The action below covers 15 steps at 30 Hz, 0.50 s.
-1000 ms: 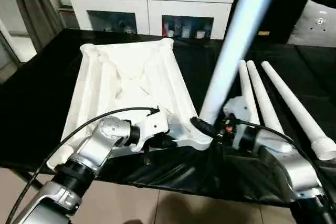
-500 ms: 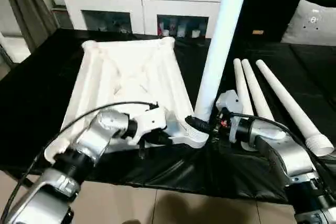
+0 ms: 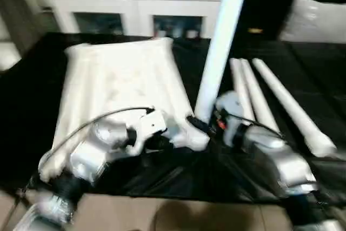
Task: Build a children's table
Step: Insert table leg to table base
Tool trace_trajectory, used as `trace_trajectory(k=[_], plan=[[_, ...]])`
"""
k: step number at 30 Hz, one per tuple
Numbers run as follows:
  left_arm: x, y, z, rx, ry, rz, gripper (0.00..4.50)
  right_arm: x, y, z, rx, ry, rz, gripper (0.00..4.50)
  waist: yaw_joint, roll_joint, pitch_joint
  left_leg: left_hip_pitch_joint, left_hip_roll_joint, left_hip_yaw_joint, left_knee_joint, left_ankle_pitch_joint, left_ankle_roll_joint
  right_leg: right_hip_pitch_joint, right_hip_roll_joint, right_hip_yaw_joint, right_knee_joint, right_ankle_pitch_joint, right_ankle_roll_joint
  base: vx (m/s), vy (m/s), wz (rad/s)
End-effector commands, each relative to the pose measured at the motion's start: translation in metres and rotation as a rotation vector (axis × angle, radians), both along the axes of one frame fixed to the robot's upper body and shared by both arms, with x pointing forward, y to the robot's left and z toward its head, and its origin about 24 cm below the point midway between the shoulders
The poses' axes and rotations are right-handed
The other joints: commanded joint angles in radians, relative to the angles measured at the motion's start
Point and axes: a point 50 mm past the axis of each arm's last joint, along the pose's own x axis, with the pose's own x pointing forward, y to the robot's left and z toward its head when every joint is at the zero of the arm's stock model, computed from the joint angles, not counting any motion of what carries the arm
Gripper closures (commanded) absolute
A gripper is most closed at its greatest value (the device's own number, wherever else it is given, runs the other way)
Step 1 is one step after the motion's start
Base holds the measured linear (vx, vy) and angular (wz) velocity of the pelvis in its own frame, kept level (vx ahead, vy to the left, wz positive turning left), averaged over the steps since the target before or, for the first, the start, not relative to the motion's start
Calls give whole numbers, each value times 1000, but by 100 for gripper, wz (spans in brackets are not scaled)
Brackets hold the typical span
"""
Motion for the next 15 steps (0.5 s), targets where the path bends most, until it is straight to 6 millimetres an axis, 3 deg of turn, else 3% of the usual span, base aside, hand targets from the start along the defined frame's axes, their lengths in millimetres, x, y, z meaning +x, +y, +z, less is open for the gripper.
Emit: trace_trajectory(k=[1, 2, 4, 5, 7, 11, 12, 13, 15], plan=[[-5, -18, 10, -33, -32, 46, 450, -2, -9, -40, -95, 205, -156, 262, -1, -11, -29, 6, 72, -52, -94, -477, -38, 4, -95, 49, -109, -622, -106, 0, 0, 0], [-9, -29, 12, -37, -46, 37, 450, 0, -5, -40, -91, 211, -178, 262, -4, -5, -27, 4, 70, -51, -92, -468, -30, 0, -95, 50, -112, -630, -103, 0, 0, 0], [-12, -41, 14, -44, -53, 27, 450, 3, 0, -41, -100, 213, -194, 262, -6, -6, -27, 5, 68, -50, -89, -462, -21, -3, -93, 50, -119, -648, -88, 0, 0, 0], [-12, -44, 14, -43, -60, 27, 450, 3, 1, -42, -100, 221, -197, 262, -6, -20, -27, 5, 66, -47, -87, -460, -15, -6, -90, 49, -123, -656, -76, 0, 0, 0], [-10, -45, 14, -38, -67, 24, 450, 3, 2, -44, -104, 232, -196, 262, -4, -10, -26, 4, 66, -51, -91, -471, -17, -6, -90, 47, -122, -659, -66, 0, 0, 0], [-11, -38, 16, -6, -64, 74, 450, 1, 4, -46, -114, 259, -206, 262, -11, -9, -26, 2, 70, -56, -99, -505, -32, -3, -88, 45, -116, -609, -70, 0, 0, 0], [-11, -37, 17, -1, -63, 87, 450, 1, 4, -47, -118, 266, -211, 262, -14, -21, -28, 1, 71, -55, -99, -503, -31, -2, -88, 46, -116, -598, -73, 0, 0, 0], [-12, -36, 17, 2, -64, 92, 450, 1, 4, -48, -120, 269, -213, 262, -14, -14, -28, 1, 71, -55, -99, -496, -30, -2, -89, 47, -114, -581, -80, 0, 0, 0], [-12, -36, 18, 6, -67, 100, 450, 2, 4, -49, -123, 272, -218, 262, -17, -14, -28, 1, 72, -53, -100, -490, -31, -1, -89, 48, -114, -555, -88, 0, 0, 0]])
